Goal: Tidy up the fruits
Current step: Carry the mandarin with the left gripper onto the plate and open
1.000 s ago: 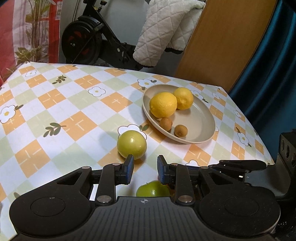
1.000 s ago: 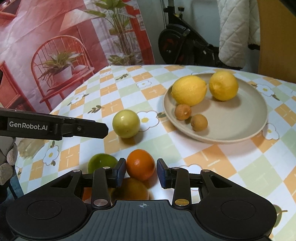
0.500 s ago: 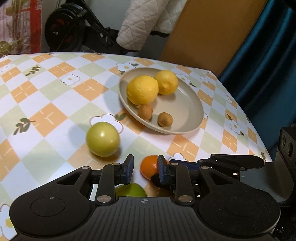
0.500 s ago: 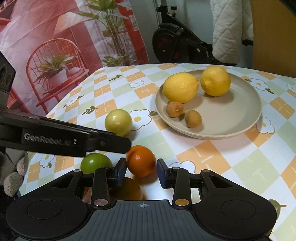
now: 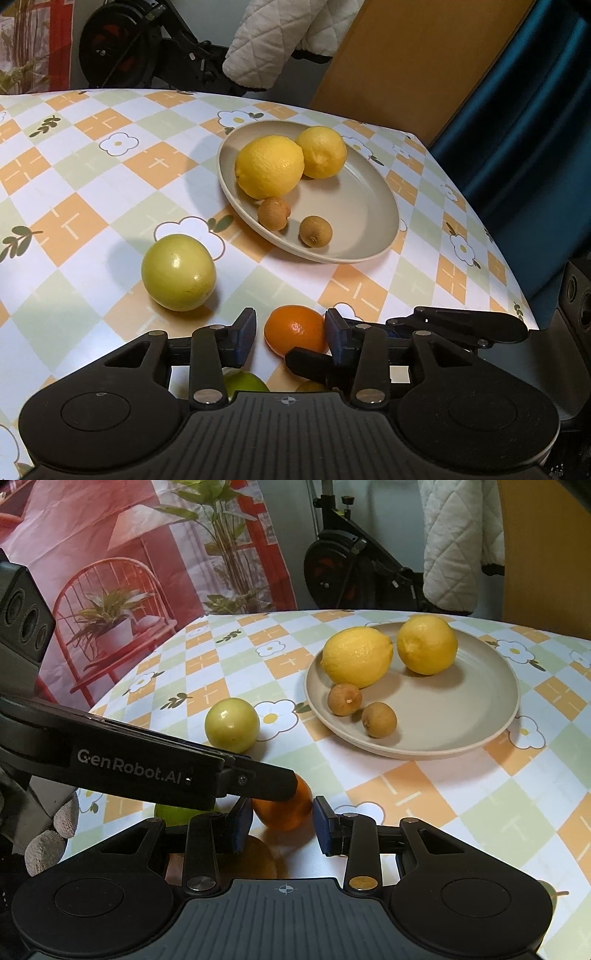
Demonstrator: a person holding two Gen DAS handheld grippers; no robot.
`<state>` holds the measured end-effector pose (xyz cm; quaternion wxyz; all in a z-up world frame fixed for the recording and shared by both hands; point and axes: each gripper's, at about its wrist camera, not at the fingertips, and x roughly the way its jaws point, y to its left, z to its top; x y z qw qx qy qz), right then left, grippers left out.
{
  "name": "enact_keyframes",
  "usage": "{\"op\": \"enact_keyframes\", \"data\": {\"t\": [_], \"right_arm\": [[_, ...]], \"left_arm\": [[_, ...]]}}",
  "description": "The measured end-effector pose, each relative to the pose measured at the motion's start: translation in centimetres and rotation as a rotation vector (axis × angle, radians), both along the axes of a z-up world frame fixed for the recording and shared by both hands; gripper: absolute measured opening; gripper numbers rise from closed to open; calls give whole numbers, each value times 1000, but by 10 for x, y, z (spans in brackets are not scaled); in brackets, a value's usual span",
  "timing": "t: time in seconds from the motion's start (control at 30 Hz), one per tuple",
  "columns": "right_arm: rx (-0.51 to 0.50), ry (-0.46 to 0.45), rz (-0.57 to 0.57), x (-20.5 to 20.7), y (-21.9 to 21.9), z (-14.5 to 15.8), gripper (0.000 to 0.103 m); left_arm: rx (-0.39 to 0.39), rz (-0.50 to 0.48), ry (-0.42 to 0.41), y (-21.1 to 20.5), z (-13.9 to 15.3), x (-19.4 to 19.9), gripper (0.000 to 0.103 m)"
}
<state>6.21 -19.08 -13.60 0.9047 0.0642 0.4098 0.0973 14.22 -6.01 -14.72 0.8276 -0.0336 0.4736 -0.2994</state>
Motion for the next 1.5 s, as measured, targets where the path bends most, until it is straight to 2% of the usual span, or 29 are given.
{"op": "enact_keyframes", "data": {"t": [0.33, 0.57, 0.77, 1.1, 1.5], "right_arm": [[10, -5, -11, -3, -1, 0, 32], [3, -12, -14, -4, -2, 1, 32], [-17, -69, -24, -6, -4, 12, 32], [-83, -131, -50, 9, -21, 33, 32], [-113, -119, -124, 28, -56, 26, 32]], "left_arm": [[-39, -1, 27, 0, -8, 0, 43], [-30, -3, 2, -2, -4, -3, 42], [-55, -7, -40, -6, 9, 0, 42], [-87, -29, -91, -29, 33, 22, 35], [-79, -63, -63, -71, 22, 49, 35]]}}
